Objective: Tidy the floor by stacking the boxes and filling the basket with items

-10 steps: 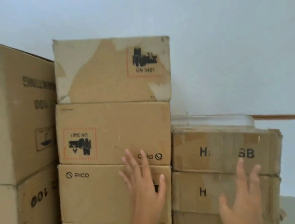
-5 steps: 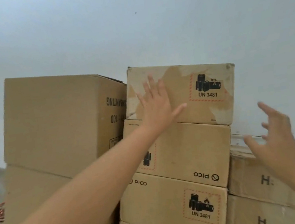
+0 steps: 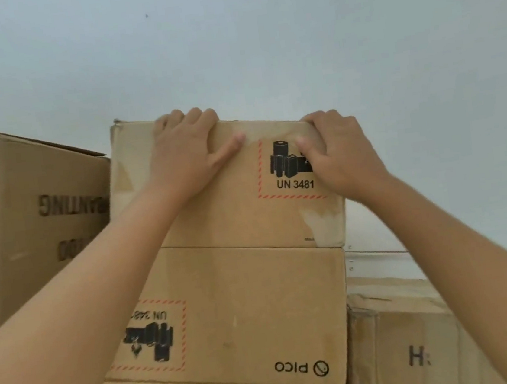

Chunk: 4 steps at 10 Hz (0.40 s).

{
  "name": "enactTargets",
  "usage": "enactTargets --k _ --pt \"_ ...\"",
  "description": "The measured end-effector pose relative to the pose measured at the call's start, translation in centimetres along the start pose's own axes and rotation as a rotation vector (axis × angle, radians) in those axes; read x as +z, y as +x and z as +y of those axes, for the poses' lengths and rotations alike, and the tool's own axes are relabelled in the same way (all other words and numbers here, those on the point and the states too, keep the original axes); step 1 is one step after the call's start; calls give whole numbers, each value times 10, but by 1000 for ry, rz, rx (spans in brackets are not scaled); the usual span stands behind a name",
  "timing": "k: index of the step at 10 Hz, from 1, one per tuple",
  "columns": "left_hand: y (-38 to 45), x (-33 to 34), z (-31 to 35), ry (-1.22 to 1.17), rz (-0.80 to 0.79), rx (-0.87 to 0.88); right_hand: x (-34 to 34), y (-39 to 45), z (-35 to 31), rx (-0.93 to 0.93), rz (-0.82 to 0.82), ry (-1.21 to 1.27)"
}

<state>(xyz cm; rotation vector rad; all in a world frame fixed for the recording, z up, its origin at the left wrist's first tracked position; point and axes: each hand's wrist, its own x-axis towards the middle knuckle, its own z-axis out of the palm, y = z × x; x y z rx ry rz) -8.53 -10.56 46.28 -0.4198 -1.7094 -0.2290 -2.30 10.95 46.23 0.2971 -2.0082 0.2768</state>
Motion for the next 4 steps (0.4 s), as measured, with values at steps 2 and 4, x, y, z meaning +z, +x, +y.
enactTargets --k 2,4 --pt "-4 6 4 -42 58 -22 18 -5 7 -87 174 27" --pt "6 3 -4 -128 -57 40 11 39 16 -153 64 -80"
